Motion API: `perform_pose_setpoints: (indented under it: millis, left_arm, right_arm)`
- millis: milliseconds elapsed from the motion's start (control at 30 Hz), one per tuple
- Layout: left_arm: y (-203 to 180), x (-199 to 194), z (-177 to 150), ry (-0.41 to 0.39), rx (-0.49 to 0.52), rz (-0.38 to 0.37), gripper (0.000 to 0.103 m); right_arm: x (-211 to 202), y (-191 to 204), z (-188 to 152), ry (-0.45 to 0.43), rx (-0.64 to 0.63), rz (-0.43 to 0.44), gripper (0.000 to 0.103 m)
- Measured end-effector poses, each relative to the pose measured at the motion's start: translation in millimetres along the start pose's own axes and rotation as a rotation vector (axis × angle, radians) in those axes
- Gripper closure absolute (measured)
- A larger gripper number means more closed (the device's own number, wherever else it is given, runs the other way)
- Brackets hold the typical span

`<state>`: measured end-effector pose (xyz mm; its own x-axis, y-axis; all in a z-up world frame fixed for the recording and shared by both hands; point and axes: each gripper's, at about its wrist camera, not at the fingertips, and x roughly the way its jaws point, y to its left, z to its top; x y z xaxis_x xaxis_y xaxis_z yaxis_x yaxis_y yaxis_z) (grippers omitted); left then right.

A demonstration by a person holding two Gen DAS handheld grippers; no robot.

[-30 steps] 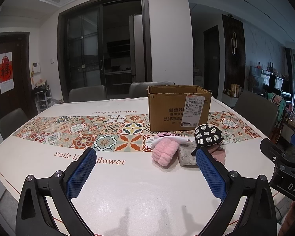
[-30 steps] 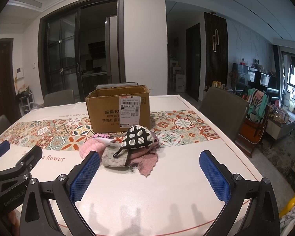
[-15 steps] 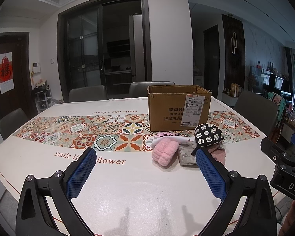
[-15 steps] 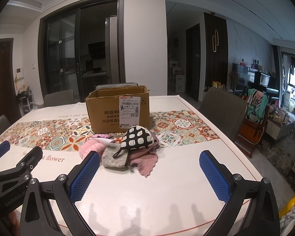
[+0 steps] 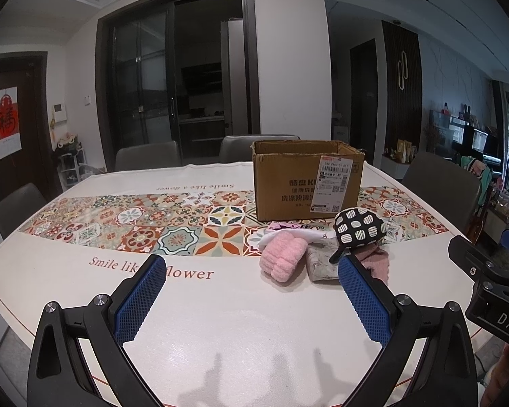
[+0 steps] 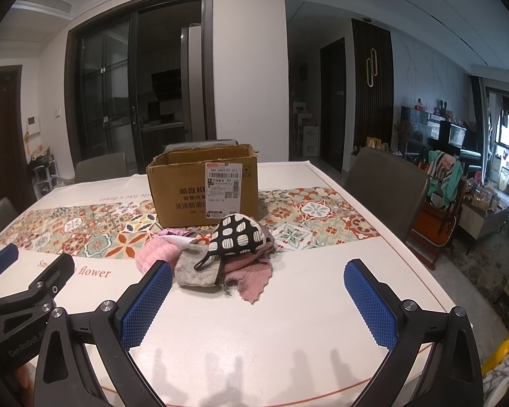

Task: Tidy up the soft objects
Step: 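Grasp the pink fuzzy scrunchie with the left tool while the right grasps the black dotted mask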

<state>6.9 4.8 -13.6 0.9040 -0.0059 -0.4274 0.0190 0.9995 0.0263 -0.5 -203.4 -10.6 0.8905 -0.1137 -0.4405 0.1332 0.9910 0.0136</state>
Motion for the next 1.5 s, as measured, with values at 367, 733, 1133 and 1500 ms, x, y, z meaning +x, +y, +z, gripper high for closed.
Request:
perform_pose_setpoints:
  millis: [367,733,1133,1500]
  left_arm:
    - [-5,31,1,0.033,0.045,-0.012,0.000]
    - [-14,78,7,0.097,0.084,-0.056,0.000]
    - [-19,128,0,0.185,0.081,-0.067,0.003]
    - [-27,169,-7,0.268,0.090,-0.072,0.005]
  right_arm:
    - [30,5,-6,0.040,-0.021,-0.006,0.000]
    - [78,3,-4,0.102,0.000,-0.009,0.000]
    - [133,4,-8,0.196,0.011,-0.013,0.001]
    - [180,-3,-16,0.278,0.036,-0.020,0.002]
